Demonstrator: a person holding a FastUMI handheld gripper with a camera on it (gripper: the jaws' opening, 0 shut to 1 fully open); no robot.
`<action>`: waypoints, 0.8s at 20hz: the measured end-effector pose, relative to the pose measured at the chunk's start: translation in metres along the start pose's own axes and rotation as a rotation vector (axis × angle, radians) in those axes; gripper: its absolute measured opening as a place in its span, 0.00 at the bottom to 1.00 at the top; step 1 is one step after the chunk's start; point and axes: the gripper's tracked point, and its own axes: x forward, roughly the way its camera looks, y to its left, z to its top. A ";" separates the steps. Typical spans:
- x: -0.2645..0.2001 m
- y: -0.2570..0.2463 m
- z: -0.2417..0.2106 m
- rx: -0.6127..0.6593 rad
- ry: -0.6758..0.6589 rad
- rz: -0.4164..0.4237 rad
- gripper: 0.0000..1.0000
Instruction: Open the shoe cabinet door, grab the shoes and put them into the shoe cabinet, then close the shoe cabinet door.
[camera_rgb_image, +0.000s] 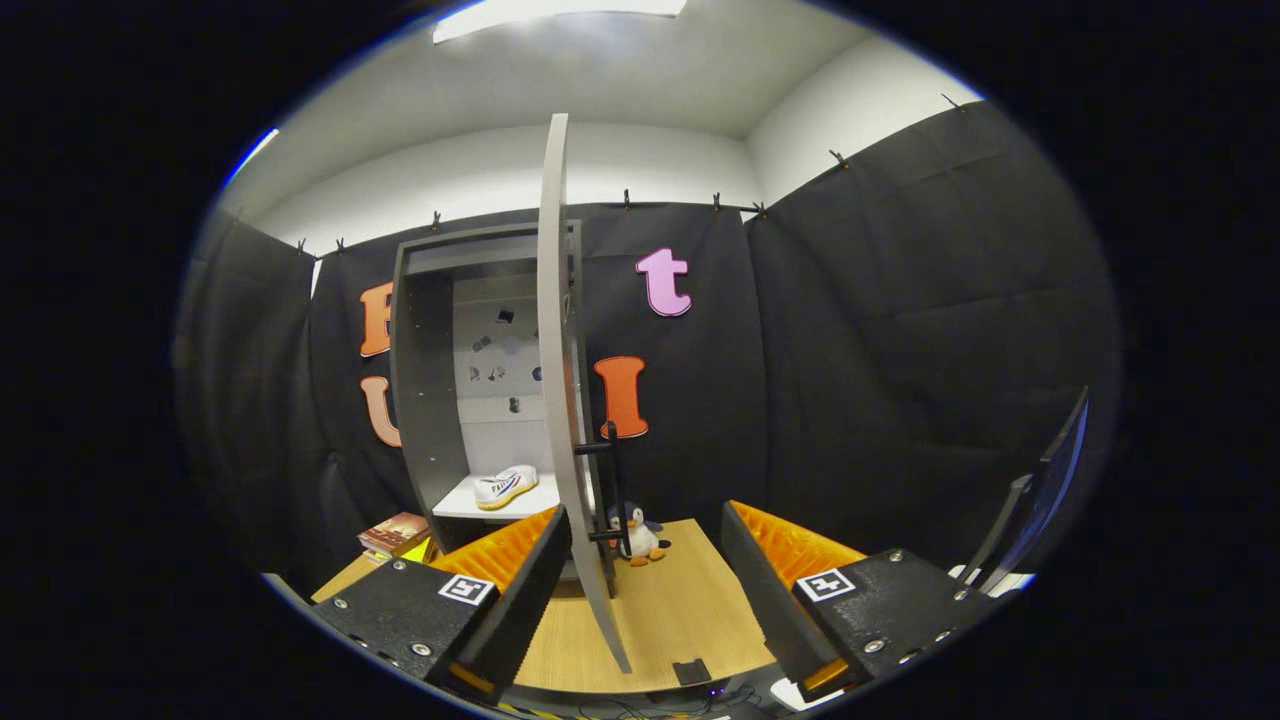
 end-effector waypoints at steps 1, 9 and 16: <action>0.007 -0.003 0.002 -0.001 -0.007 0.005 0.94; 0.064 0.002 -0.008 -0.018 0.047 0.127 0.94; 0.092 0.004 -0.010 -0.037 0.055 0.186 0.93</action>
